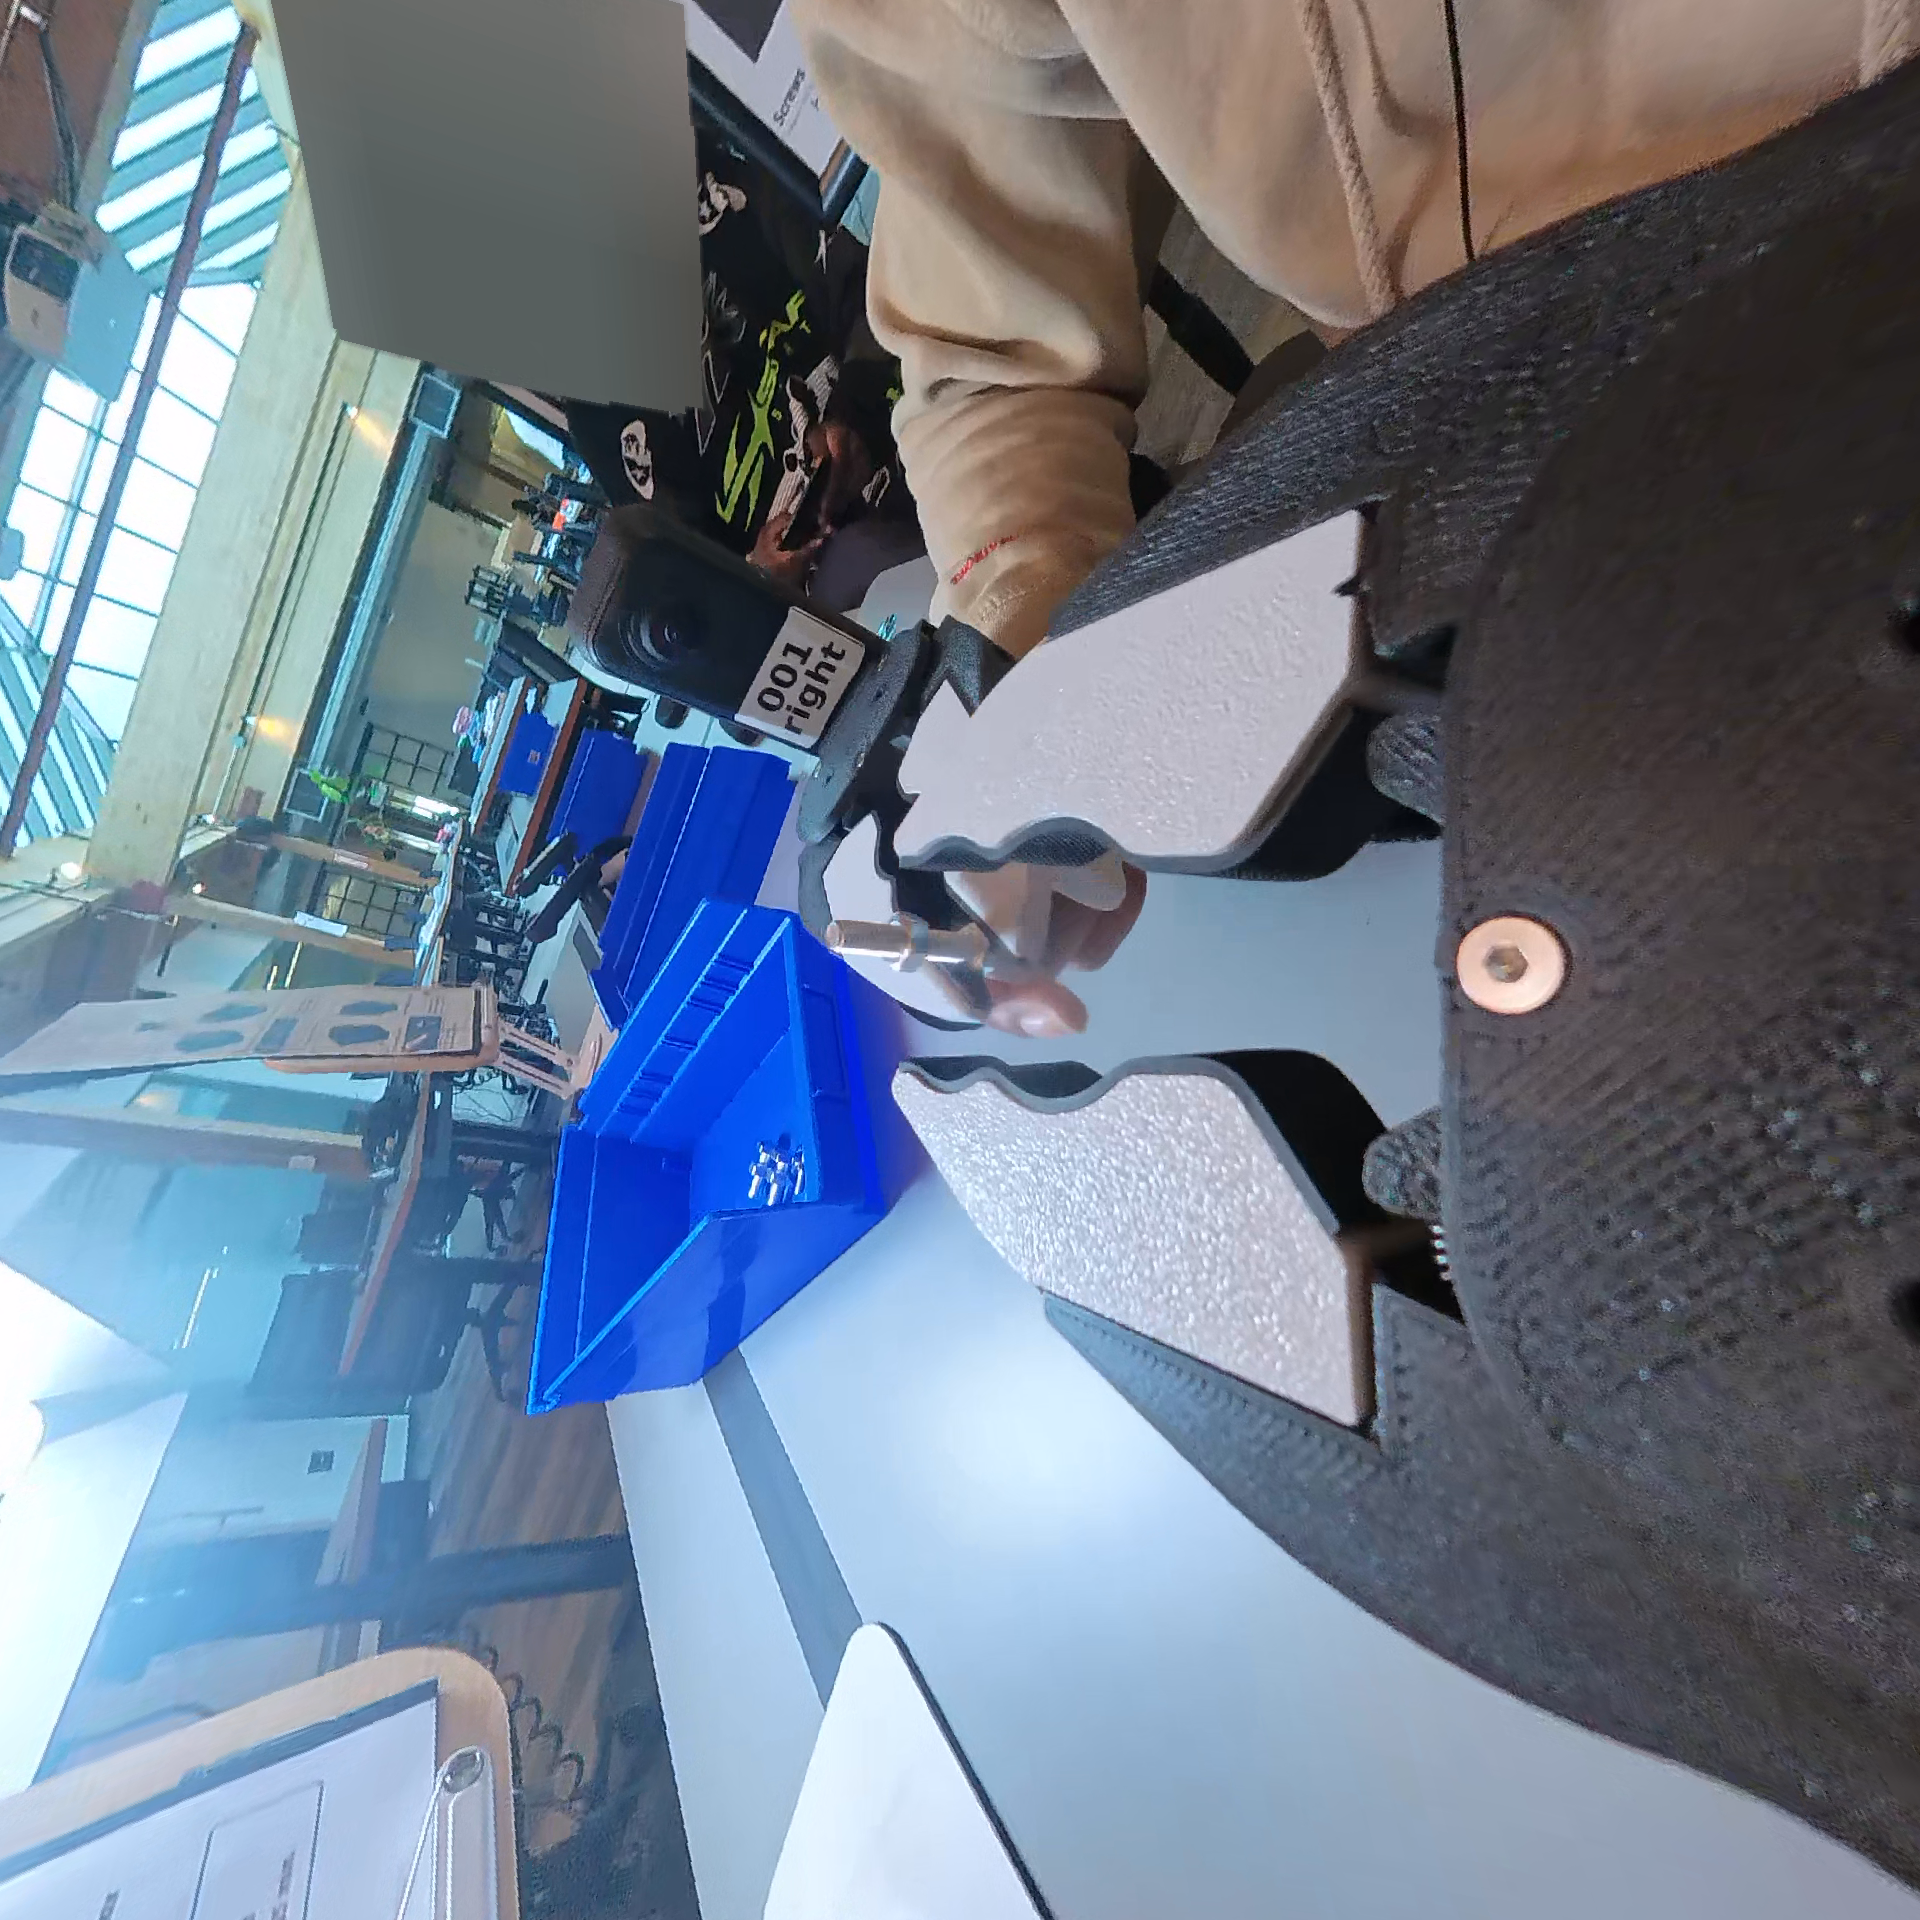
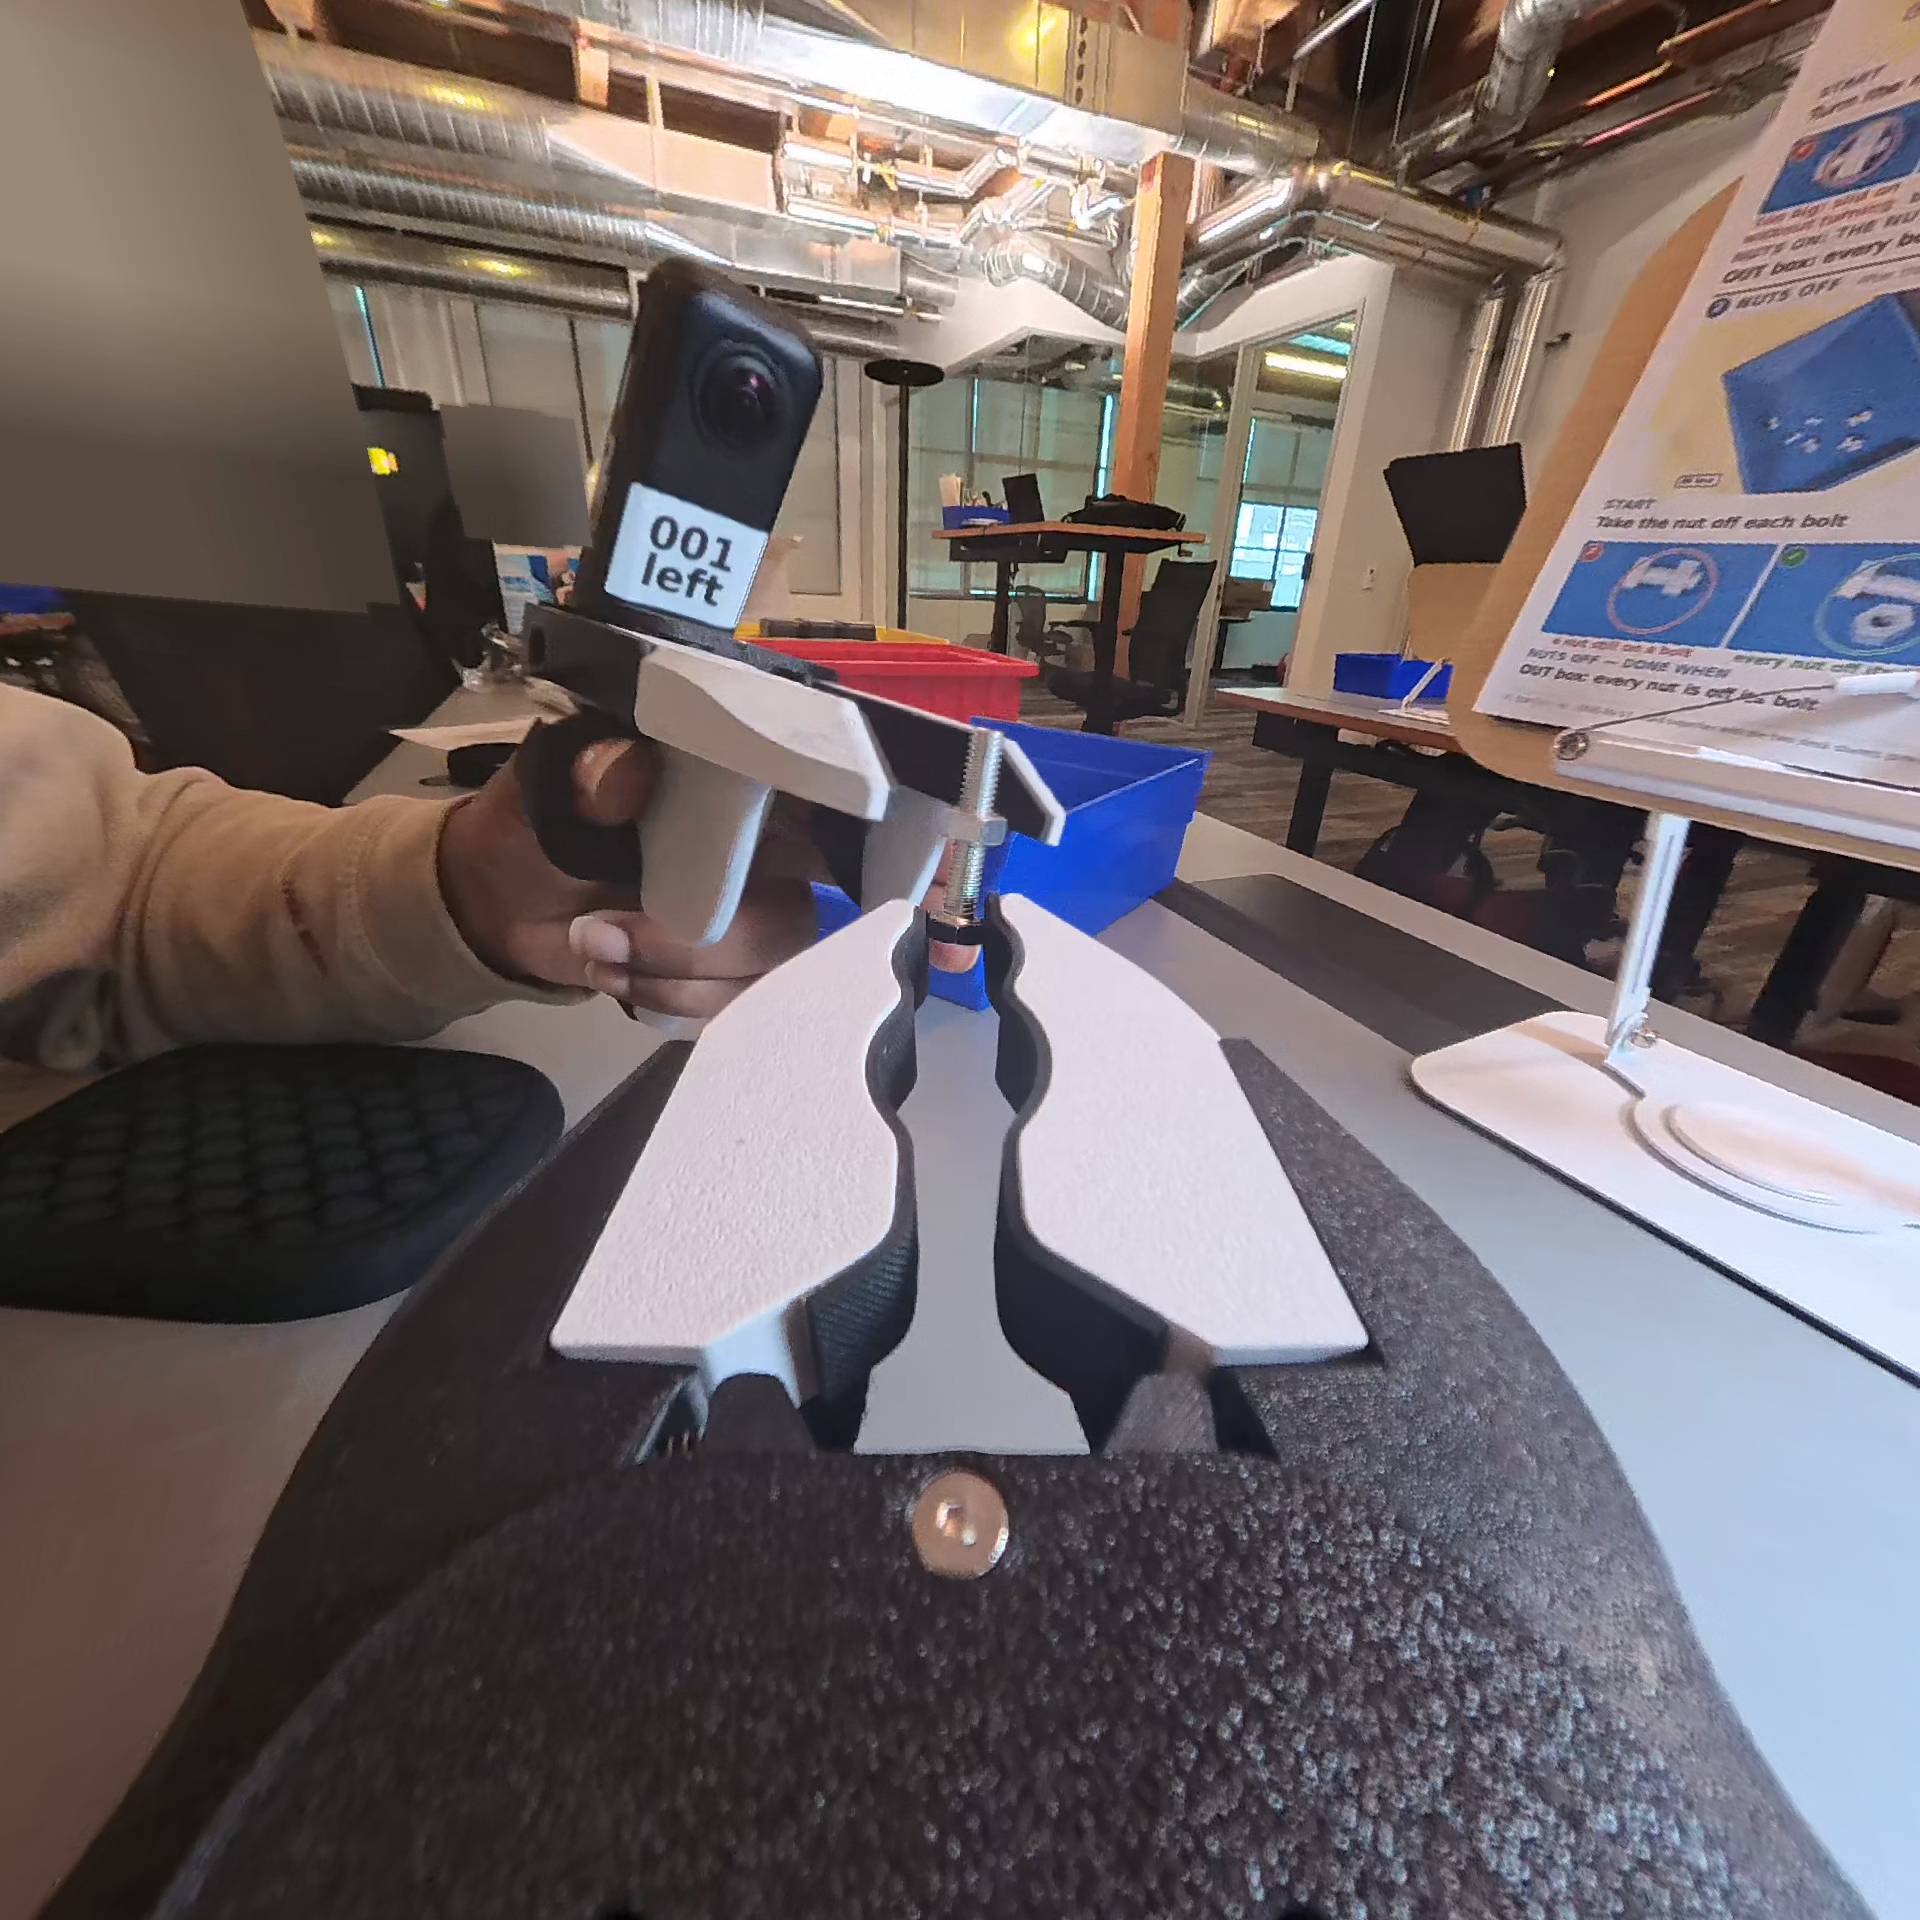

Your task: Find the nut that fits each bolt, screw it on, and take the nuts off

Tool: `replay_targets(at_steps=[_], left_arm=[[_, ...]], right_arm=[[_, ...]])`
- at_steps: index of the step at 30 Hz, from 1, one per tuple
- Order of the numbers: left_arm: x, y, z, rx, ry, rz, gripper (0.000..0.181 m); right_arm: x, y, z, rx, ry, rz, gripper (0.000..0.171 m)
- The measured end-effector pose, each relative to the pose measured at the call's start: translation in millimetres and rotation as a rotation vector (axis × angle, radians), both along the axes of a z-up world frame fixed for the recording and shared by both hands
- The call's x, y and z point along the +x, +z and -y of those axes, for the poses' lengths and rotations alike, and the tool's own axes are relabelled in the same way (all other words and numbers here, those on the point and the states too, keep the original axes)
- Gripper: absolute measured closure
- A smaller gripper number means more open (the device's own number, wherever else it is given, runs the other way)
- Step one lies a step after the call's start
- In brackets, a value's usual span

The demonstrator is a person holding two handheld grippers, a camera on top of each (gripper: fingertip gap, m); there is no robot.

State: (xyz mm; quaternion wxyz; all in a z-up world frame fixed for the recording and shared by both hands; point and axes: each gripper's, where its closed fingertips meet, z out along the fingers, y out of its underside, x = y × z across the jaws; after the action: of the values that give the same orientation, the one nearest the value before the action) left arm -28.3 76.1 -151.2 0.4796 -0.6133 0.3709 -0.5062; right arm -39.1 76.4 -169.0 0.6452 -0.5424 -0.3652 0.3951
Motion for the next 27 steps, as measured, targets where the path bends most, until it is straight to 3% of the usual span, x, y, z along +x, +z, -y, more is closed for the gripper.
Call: replay_targets(at_steps=[5,13,15,16,18,24,27], left_arm=[[-11,-5,-19,-0.009,0.097,-0.031,0.173],[-1,-2,-3,-0.002,0.007,-0.007,0.148],[-2,-5,-7,0.001,0.033,-0.02,0.152],[-5,-7,-12,-0.015,0.062,-0.028,0.165],[-12,-10,-23,-0.034,0.103,-0.034,0.172],[1,-3,-1,0.014,0.007,-0.01,0.148],[-3,-5,-7,0.007,0.036,-0.027,0.157]], right_arm=[[7,7,-1,0.003,-0.005,-0.033,0.161],[2,1,-2,-0.006,-0.003,-0.001,0.161],[0,1,0,-0.001,0.003,0.0,0.161],[2,3,0,0.001,0.005,-0.006,0.161],[5,6,-2,0.0,-0.005,-0.019,0.161],[-1,-1,-1,-0.011,0.005,0.008,0.161],[0,1,-2,-0.009,-0.001,-0.001,0.161]])
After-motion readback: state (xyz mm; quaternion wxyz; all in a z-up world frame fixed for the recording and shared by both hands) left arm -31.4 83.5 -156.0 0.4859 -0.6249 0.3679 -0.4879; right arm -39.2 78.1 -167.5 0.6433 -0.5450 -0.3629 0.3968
